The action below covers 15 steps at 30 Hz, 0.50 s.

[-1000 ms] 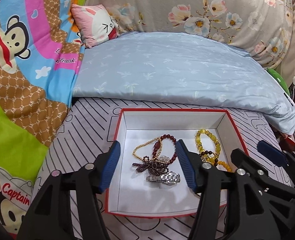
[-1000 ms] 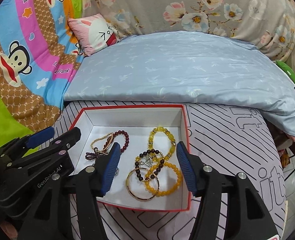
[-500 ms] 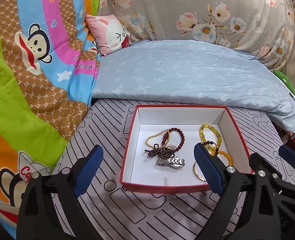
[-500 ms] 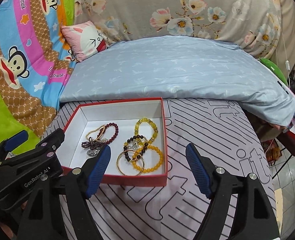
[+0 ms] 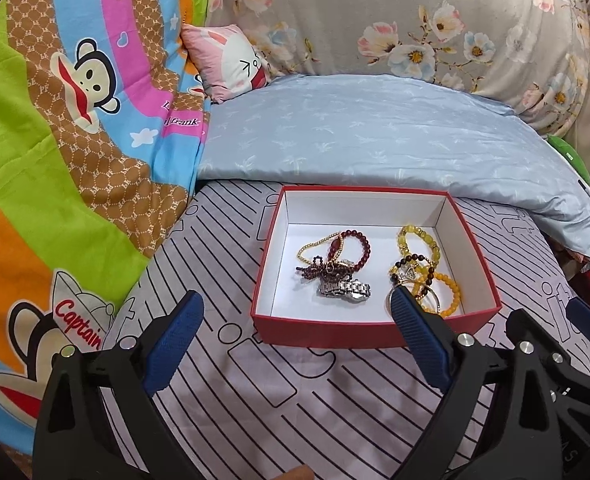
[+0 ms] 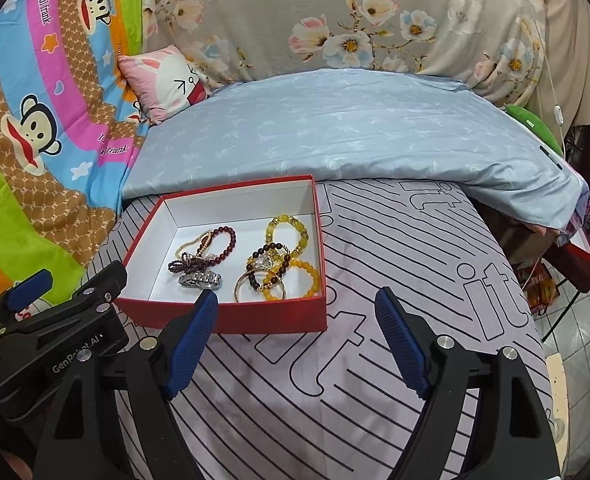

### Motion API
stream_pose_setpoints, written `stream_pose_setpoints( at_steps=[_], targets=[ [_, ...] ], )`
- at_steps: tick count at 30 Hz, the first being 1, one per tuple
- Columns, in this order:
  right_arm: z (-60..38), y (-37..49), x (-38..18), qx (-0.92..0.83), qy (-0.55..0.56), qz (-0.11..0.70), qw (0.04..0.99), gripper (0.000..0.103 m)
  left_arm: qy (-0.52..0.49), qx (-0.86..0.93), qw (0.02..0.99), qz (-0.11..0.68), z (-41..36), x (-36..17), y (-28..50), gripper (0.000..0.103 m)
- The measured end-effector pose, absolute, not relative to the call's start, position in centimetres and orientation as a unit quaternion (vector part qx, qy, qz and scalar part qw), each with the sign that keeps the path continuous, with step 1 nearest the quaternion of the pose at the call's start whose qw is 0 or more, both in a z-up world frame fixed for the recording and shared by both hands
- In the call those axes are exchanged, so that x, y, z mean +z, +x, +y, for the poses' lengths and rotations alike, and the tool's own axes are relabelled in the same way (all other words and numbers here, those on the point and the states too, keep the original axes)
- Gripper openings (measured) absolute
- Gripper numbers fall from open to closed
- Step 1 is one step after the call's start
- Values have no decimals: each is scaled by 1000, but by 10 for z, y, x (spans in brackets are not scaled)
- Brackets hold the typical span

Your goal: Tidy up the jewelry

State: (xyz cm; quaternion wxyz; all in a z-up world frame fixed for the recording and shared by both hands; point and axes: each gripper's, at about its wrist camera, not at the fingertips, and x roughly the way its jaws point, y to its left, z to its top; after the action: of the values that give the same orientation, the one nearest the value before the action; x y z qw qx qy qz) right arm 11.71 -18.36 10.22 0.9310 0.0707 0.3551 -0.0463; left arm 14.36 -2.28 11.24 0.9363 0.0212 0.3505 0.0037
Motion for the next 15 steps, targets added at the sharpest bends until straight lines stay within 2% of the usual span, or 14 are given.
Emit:
stream_pose_setpoints(
  at_steps=[15],
  targets=[
    [-180,97,95,-56,66,354,931,78,26,13,934,355,-22,105,126,90]
  ],
)
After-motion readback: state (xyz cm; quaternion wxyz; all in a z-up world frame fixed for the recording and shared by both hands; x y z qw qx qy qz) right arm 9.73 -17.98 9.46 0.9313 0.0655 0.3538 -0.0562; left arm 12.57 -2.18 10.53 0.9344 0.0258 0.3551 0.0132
